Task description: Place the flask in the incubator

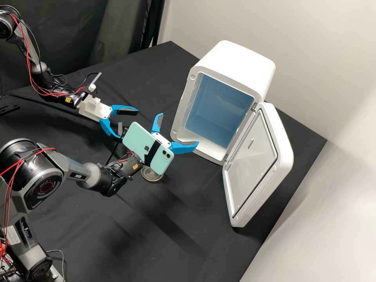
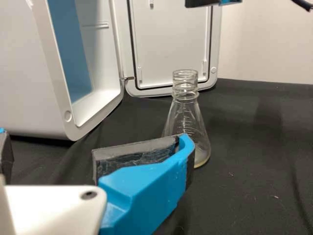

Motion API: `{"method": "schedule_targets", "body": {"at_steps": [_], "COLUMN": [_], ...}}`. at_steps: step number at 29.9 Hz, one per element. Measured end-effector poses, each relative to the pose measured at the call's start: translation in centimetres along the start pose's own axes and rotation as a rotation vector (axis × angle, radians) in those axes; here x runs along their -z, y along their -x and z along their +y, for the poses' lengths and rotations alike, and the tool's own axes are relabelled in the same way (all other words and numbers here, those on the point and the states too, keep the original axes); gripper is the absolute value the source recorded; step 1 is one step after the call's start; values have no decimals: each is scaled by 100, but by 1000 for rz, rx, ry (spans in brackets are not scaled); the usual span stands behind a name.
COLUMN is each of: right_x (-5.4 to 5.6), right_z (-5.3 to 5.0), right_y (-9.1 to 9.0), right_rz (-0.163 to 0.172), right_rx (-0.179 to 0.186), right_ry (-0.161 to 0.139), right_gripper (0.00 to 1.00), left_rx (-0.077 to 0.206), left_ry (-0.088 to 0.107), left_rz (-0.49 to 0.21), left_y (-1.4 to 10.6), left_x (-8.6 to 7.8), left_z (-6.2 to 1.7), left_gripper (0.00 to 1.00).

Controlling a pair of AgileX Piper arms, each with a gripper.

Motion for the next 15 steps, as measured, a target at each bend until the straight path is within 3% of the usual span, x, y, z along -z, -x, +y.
{"method": "schedule_targets", "body": {"at_steps": [5,15], "right_x": [0,0], "right_z": [0,0], "right_y": [0,0], "right_rz": [0,0], "right_rx": [0,0], "right_ry": [0,0], "right_gripper": [100,100], "left_rx": [6,41], "left_ry": [-3,-21], "left_rz": [-14,-108], "left_y": [-5,-28], "left_x": [-38,-285], "left_z": [-13,-89], "left_gripper": [100,100]}}
